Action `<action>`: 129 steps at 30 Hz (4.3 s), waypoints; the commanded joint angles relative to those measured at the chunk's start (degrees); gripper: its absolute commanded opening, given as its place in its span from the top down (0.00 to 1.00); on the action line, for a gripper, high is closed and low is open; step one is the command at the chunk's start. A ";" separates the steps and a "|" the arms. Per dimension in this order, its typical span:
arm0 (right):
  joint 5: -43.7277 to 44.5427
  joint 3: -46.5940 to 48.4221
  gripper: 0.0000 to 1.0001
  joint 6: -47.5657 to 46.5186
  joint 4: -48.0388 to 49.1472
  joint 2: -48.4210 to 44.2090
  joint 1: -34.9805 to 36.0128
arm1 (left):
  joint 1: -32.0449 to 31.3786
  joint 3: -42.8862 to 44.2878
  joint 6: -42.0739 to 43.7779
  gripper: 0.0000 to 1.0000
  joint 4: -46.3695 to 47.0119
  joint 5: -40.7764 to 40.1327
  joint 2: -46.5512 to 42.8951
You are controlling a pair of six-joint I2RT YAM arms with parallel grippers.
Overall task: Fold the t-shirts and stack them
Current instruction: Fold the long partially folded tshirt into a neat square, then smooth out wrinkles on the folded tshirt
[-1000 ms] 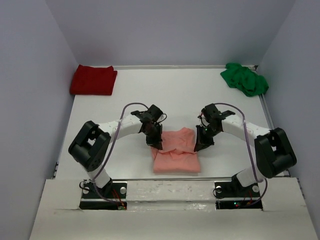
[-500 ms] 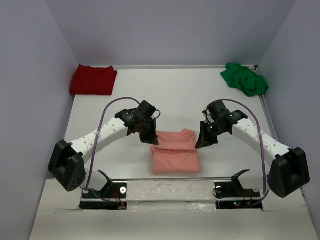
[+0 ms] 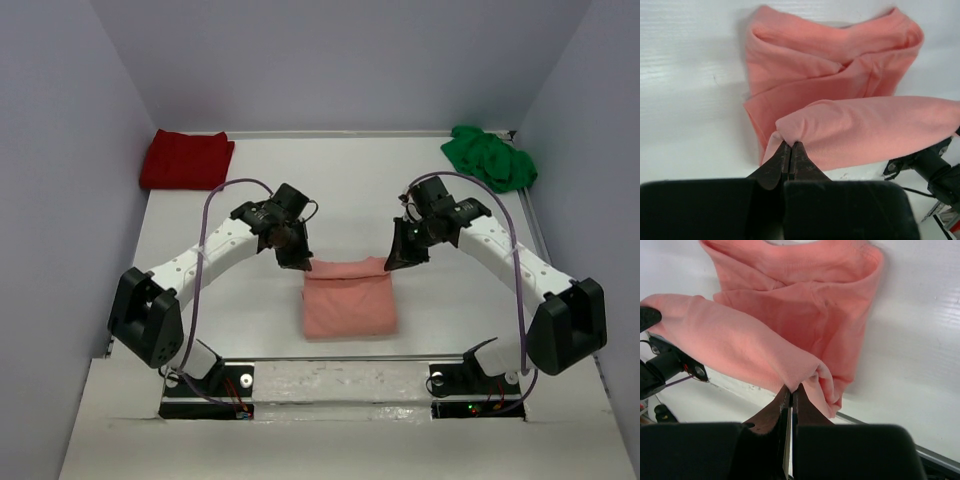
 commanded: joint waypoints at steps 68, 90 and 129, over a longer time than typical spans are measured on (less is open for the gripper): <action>-13.21 4.47 1.00 4.58 17.45 17.79 0.10 | 3.57 9.09 9.35 1.00 13.80 25.15 15.37; -21.65 -2.21 1.00 7.30 19.13 18.23 2.47 | 2.69 -12.01 -4.81 1.00 22.68 31.74 3.85; -19.54 -2.48 1.00 9.58 33.09 23.67 4.05 | -6.36 -22.29 -14.82 1.00 35.42 27.26 20.91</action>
